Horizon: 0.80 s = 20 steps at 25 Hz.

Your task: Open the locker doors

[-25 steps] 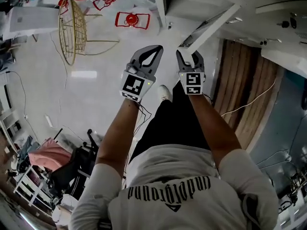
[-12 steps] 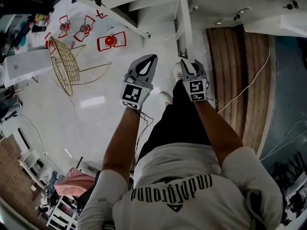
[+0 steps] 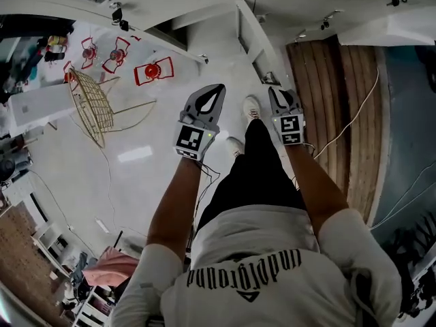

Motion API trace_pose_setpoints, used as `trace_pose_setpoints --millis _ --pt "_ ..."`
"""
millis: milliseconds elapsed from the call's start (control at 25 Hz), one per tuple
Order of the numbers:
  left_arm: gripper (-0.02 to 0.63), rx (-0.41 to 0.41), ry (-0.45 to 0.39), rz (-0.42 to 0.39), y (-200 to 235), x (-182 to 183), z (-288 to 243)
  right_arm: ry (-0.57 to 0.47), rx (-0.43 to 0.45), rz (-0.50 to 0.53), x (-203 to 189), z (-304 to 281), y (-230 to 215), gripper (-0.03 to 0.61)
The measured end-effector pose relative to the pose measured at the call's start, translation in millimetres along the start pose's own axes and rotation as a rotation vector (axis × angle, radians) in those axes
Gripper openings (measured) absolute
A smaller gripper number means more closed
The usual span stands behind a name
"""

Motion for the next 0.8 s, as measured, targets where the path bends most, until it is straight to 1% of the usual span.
trace_pose_setpoints --millis 160,280,360,520,680,800 --pt "0.008 0.017 -0.001 -0.007 0.1 6.9 11.7 0.0 -0.008 -0.003 1.1 -0.3 0.0 0.099" --pt "0.008 0.035 -0.008 -0.016 -0.6 14.8 28.5 -0.004 -0.012 -0.01 8.5 4.5 1.3 0.163" --pt "0.008 0.048 -0.016 -0.016 -2.9 22.6 43.2 -0.009 -0.006 -0.014 16.1 13.1 4.8 0.187" --pt "0.008 0.053 -0.046 -0.036 -18.7 46.9 81.6 -0.04 0.005 -0.009 32.5 43.7 17.3 0.215" --pt "0.008 0.077 -0.066 -0.046 -34.6 74.7 119.7 -0.092 0.02 0.013 55.5 84.3 37.0 0.222" --pt "0.008 0.087 -0.104 -0.059 -45.9 100.3 143.9 -0.152 0.027 0.032 76.3 119.3 55.5 0.225"
Point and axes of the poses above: the fingertips, and each gripper's own axes: z backward along the fingers, y to its left, x out of its top, the point moved 7 cm from there along z, backward along the fingers, and after that the axes turned 10 degrees about -z, right-handed, at the moved point
